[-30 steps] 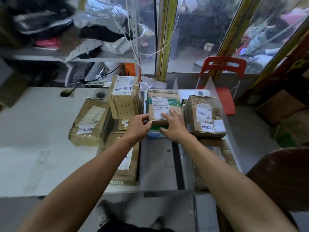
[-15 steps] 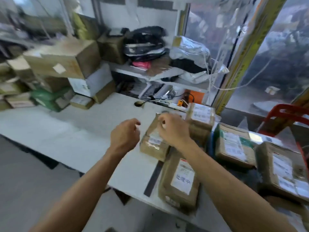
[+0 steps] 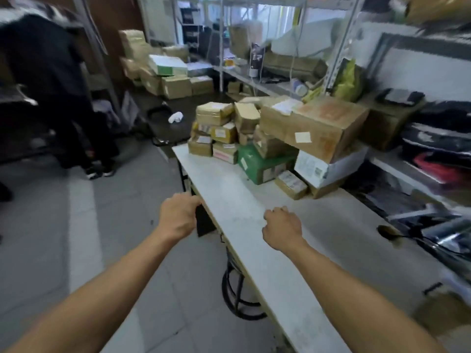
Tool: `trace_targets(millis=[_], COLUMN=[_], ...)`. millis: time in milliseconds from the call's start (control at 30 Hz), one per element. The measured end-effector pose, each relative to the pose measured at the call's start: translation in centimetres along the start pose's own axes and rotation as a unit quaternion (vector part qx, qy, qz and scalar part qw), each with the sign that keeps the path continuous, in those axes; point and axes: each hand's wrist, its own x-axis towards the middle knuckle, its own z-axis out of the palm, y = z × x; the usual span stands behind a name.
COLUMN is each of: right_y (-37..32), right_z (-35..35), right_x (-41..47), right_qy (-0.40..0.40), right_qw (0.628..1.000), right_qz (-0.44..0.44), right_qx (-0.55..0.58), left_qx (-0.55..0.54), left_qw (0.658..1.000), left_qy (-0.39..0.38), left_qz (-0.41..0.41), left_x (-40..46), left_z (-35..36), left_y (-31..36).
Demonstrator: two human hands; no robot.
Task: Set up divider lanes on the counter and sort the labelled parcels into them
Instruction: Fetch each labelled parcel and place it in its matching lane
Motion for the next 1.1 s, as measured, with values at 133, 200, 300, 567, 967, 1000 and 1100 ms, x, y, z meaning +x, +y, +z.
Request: trace_targets(millis=[133, 200, 300, 567, 967, 1000, 1100], right_y=[-5.0, -6.9, -9.0, -12.9, -10.9, -10.6, -10.3], right_z=[-0.8, -0.9, -0.7, -2.3, -6.8, -6.9, -7.0], right_x=[7.4, 10.9, 17.2, 38.1, 54.4, 54.9, 56.4], right_qy=[0.000, -0.003, -0.011, 0.013, 0.075, 0.076, 0.066], right_qw=[0.999, 0.997, 0.995, 0.997, 0.974, 0.963, 0.930], right_qz=[-0.048, -0.068, -0.087, -0.079, 0.148, 0.171, 0.214], right_qx=[-0.018, -0.027, -0.046, -0.023, 0.155, 0.195, 0.290], left_qx=[0.012, 0.010, 0.018, 0.058, -0.017, -0.041, -0.169], left_qw=[1.000, 1.000, 0.999, 0.998, 0.998, 0.997, 0.983], left_qy=[-0.005, -0.002, 0.003, 0.005, -0.024, -0.033, -0.066], left_qz=[-0.025, -0.027, -0.030, 0.000, 0.063, 0.064, 0.011], left_x=[4.4, 7.2, 12.2, 31.6, 52.5, 53.8, 56.9], left_z=[0.5, 1.3, 2.6, 3.7, 2.9, 3.1, 3.6], left_y=[-4.7, -6.7, -9.5, -16.5, -19.1, -18.9, -18.0])
